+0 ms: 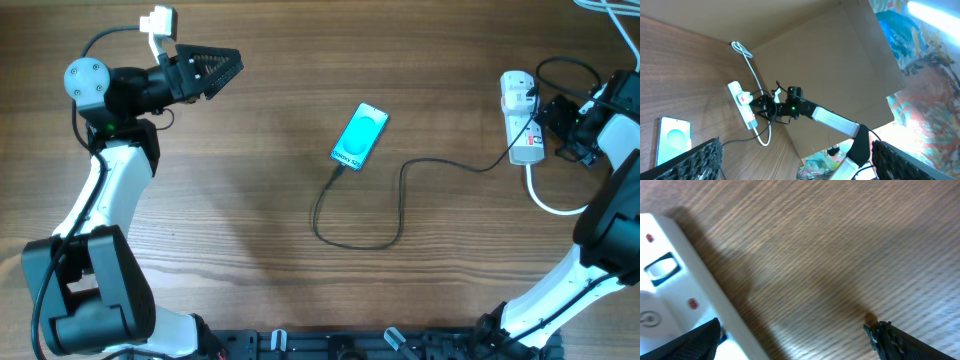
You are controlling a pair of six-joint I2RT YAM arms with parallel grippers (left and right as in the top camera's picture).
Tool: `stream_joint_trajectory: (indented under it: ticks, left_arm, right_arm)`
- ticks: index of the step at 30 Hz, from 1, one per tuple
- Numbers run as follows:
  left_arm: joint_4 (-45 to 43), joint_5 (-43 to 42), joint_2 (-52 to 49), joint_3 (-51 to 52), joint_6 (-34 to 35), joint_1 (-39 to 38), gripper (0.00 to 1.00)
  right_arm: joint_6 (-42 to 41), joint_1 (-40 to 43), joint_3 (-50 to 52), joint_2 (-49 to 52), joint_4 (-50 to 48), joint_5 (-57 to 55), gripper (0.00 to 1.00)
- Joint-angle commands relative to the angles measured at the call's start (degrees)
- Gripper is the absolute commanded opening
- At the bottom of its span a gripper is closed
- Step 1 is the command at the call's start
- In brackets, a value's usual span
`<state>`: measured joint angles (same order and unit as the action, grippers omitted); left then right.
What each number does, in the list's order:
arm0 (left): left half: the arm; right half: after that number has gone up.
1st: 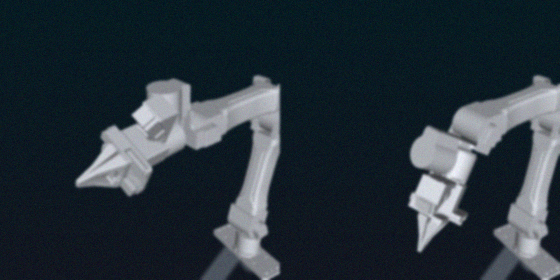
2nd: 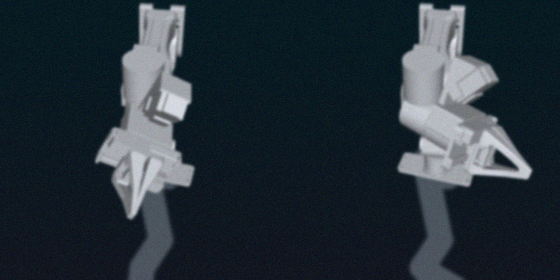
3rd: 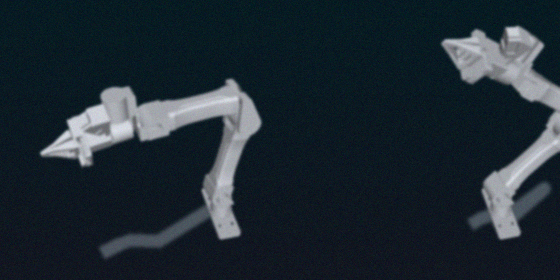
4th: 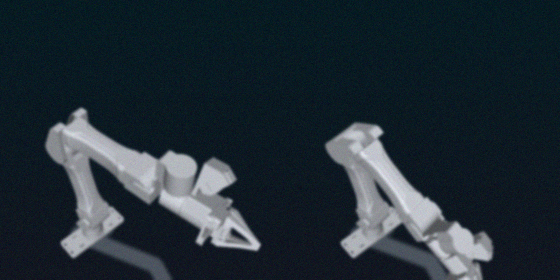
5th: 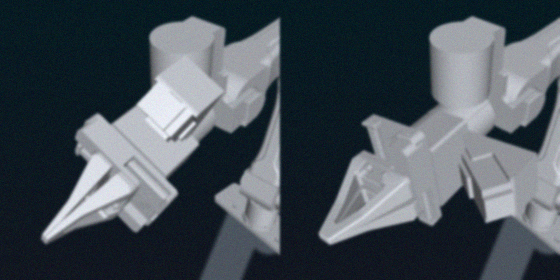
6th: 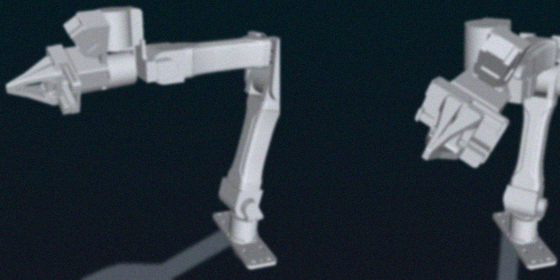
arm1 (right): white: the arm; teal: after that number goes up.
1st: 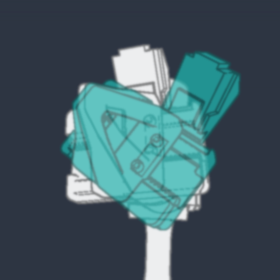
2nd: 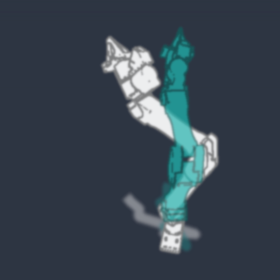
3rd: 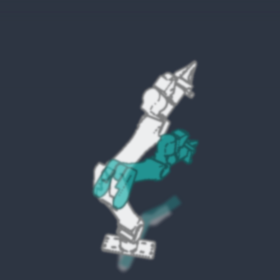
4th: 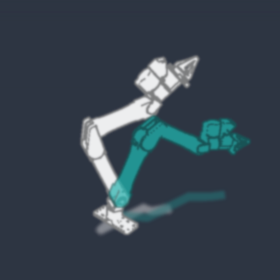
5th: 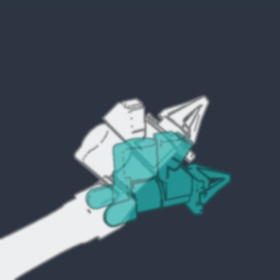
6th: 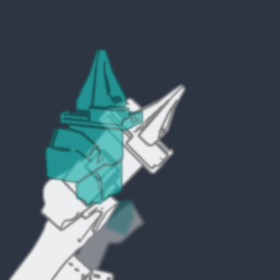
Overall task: Plug charger to phone and switch on socket
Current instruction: 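Press the rocker switch down with the right gripper fingertips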
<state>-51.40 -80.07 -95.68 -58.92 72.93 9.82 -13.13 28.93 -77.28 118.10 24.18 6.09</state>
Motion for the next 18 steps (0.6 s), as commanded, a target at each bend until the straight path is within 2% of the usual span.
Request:
stream_joint_trajectory:
  ticks: [1, 18]
  left_arm:
    - [-0.20, -0.68, 1.18, -0.17, -0.33, 0.20, 1.00]
    - [-0.20, -0.68, 1.18, -0.17, -0.33, 0.20, 1.00]
  right_arm:
    - [1.20, -0.37, 0.79, 2.45, 0.74, -3.08, 1.00]
    - [5.64, -5.01, 0.09, 2.45, 0.42, -2.14, 1.00]
